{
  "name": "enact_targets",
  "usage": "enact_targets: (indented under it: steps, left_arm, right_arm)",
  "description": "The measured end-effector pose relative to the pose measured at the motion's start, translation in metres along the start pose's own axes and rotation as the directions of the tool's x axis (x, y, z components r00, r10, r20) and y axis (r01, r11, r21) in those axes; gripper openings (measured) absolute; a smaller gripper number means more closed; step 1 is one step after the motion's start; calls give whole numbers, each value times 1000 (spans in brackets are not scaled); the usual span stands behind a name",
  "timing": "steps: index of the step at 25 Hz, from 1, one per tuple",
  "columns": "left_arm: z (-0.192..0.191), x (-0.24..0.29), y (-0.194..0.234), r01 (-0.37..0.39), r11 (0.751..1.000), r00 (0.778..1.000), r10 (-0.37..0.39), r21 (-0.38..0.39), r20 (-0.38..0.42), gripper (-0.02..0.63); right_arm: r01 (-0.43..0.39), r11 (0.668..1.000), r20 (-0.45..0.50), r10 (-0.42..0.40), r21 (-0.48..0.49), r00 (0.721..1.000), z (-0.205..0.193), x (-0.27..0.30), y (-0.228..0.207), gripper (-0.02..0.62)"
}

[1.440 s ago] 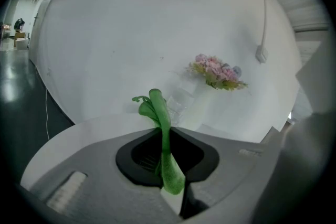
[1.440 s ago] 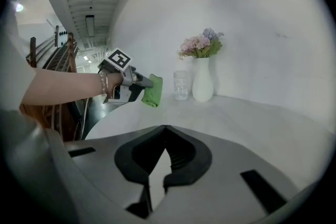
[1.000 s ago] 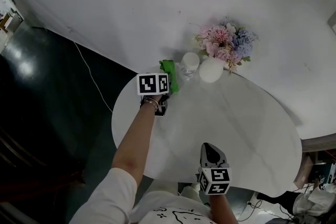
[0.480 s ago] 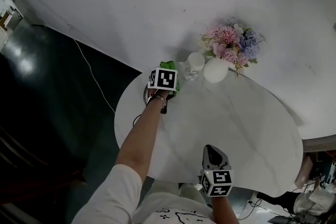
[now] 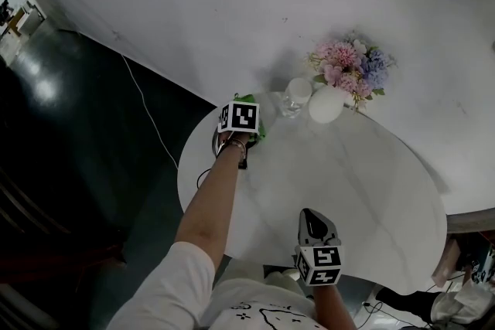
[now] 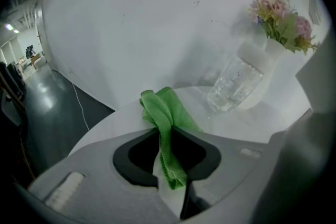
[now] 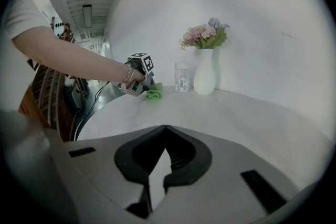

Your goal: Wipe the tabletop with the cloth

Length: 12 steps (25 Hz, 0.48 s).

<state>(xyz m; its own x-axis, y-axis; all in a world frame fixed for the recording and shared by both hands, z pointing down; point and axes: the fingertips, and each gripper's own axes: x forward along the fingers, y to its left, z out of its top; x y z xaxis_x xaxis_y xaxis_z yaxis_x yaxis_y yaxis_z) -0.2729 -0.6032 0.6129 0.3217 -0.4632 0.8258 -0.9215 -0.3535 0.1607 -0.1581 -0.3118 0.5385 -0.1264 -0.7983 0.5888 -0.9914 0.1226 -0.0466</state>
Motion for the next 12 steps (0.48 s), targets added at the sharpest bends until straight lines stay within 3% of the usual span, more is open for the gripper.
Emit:
enact_targets:
  steps: [12]
  left_arm:
    - [-39,-31,37,-47,998,998,47,-35,28,87]
  right_arm:
    - [-62,993,71,69,-104,995,23,-2,18,-2]
